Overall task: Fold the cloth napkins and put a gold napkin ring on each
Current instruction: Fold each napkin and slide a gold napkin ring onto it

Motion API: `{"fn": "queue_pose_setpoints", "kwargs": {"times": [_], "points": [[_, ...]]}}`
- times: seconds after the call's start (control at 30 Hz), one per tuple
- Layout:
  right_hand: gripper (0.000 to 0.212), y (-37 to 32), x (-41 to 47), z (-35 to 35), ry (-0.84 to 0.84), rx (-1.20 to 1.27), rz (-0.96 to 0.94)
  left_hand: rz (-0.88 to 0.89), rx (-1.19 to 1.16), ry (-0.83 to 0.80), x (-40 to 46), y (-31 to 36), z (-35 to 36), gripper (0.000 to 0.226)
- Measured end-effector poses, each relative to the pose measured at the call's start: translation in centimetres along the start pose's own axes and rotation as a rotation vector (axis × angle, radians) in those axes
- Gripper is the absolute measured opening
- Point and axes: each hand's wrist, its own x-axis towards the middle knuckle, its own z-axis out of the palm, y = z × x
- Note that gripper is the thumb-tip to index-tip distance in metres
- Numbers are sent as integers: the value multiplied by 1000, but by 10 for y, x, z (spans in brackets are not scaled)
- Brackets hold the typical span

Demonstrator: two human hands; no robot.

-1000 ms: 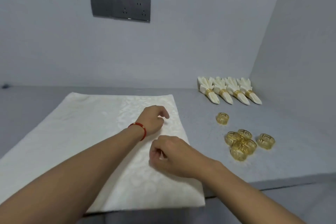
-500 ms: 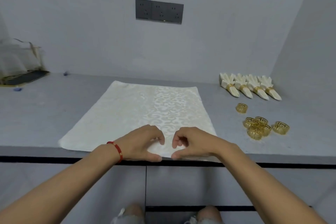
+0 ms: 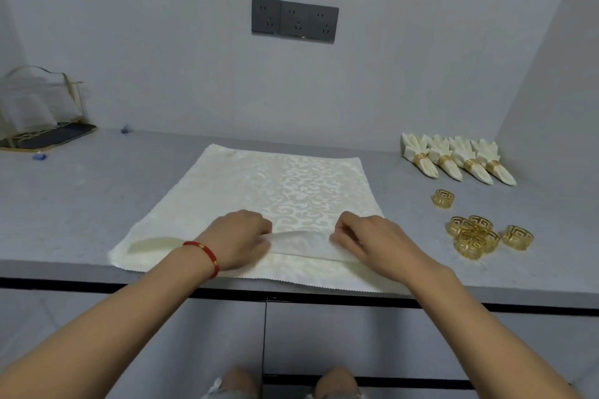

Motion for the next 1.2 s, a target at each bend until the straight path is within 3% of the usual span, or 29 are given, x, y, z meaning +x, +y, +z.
{"fn": "queue_pose_setpoints", "kwargs": {"times": [0.07, 0.13, 0.23, 0.33, 0.43, 0.5, 0.53, 0.73, 0.87, 1.0, 1.2], "points": [[30, 12, -3, -10, -127, -29, 70, -88, -8, -11, 4, -14, -8, 19], [20, 28, -4, -14, -158, -69, 152, -113, 17, -54, 5, -30, -17, 21], [10, 55, 0, -12, 78, 204, 323, -180, 116, -111, -2, -66, -28, 12], [22, 76, 11, 1, 291, 435, 528, -409, 104, -106, -15, -115, -42, 24], [24, 82, 21, 14, 395, 572, 643, -566, -319, 97, -30, -145, -47, 19], [23, 80, 22, 19, 428, 547, 629, -601, -644, 243, -40, -142, -46, 25], [25, 78, 22, 19, 431, 510, 620, -605, -700, 254, -45, -141, -45, 29], [17, 58, -4, -11, 202, 373, 566, -552, -794, -61, -69, -164, -47, 47], [19, 59, 0, -26, 204, 504, 548, -551, -887, -122, -60, -163, -57, 26], [40, 91, 59, -19, 274, 403, 600, -665, -799, 99, 0, -186, -45, 21], [34, 147, 142, 19, 256, 367, 708, -753, -419, 212, 103, -215, -10, 33]]}}
